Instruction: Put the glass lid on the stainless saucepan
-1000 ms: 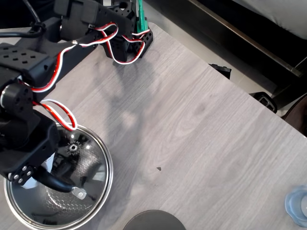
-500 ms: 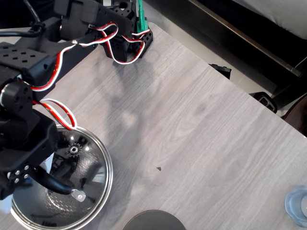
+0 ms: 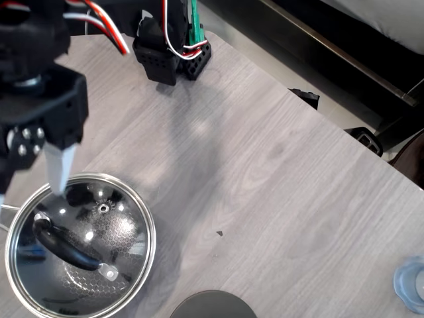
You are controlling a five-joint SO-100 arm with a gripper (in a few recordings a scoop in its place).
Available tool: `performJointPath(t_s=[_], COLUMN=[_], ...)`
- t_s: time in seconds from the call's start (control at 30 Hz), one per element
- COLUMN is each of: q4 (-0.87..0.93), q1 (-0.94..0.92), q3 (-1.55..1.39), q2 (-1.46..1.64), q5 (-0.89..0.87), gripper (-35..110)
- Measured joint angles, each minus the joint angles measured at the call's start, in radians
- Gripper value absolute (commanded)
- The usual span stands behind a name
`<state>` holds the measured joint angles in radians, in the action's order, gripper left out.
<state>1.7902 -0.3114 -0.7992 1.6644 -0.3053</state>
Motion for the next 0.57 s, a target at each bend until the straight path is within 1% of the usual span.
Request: performJointPath(t_s=[0.1,0.2,0.27,0.33,0.37,0.43,0.5,0.57], q4=[-0.006,-0.112,-0.193,-0.236,-0.29,-0.383,-0.414,-0.437], q1=[0.006,-0.011,-0.008,-0.002,-0.002,0.0,0.02,0.069], q3=[-0.202,-0.454,-0.634,-0.723,-0.787,-0.979,-1.163,-1.304], q2=[0.195,0.419,0.568,0.649,0.703,0.877,1.055,1.166], q5=[0.023,0.067,0.094,0.118,0.15,0.178,0.224,0.262], gripper=[32,30,20,8,0,0,0,0])
